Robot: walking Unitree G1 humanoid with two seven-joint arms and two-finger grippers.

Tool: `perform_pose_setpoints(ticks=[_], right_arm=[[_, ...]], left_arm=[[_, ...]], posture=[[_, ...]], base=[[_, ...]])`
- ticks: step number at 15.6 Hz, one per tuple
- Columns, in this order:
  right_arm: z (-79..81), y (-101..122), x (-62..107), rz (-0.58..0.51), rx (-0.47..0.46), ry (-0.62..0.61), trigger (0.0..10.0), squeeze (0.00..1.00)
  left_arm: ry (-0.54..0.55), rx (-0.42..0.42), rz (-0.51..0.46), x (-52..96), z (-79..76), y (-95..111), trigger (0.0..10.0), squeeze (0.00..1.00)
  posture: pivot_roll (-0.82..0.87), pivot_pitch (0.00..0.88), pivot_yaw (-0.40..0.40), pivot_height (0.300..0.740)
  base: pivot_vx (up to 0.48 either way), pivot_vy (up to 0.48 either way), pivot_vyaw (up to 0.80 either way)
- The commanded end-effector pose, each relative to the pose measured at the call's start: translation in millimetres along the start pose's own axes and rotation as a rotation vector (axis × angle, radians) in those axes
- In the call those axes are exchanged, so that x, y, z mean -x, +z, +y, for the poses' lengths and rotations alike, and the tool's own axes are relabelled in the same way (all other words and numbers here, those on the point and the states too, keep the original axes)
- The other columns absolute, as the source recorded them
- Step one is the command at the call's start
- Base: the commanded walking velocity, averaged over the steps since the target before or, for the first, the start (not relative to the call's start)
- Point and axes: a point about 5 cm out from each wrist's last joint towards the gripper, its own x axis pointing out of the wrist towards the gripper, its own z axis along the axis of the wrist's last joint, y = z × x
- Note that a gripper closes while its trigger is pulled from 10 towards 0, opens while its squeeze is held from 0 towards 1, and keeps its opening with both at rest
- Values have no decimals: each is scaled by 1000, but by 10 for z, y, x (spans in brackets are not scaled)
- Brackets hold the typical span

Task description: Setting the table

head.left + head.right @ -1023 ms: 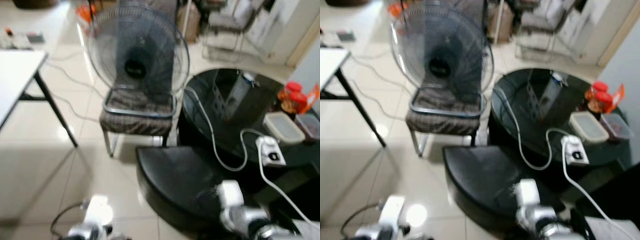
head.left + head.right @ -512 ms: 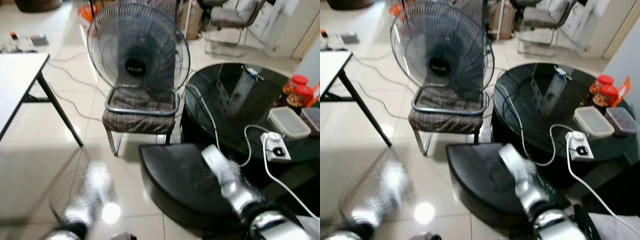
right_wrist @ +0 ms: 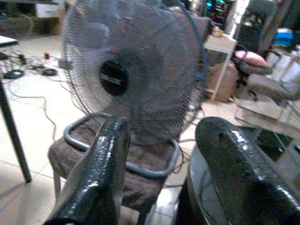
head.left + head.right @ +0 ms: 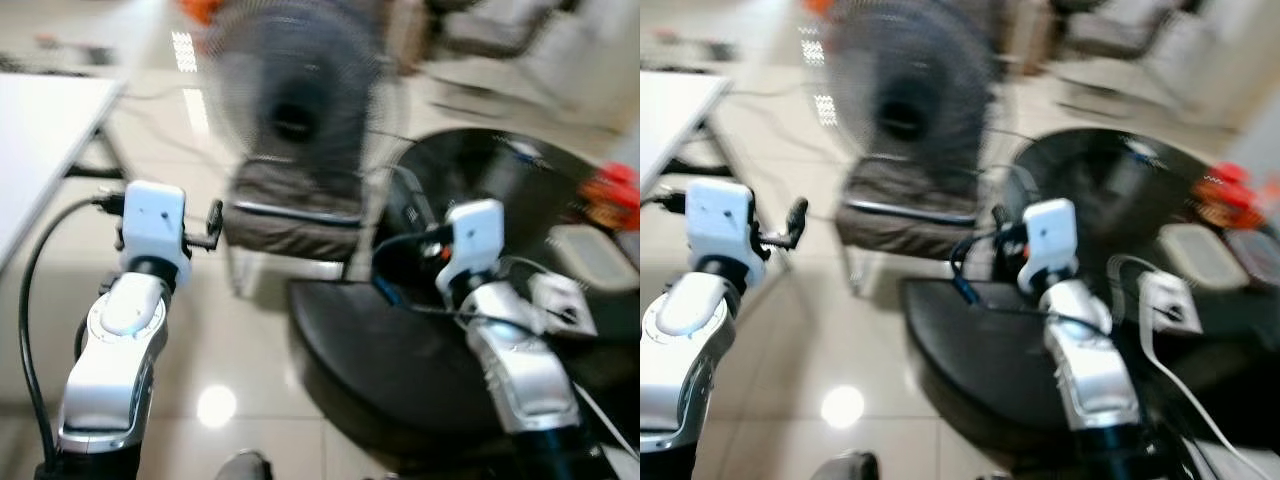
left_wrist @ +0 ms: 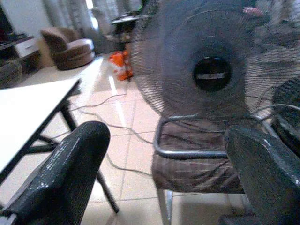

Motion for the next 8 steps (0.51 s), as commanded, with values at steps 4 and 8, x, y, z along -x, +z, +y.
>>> perform_pose_setpoints(ticks=[4,8], right_arm=[[-8,-96,-46,123,-142,9,10000,776],[201,-169,-8,202,-243,130,10000,706]], left_arm=[[-137,63,235,264,-316,-322,10000,0],[-145,53,206,225,-314,-257,10000,0]], posture=[[53,0,-82,740],[23,0,-64,740]], base=[[0,0,800],[0,0,800]])
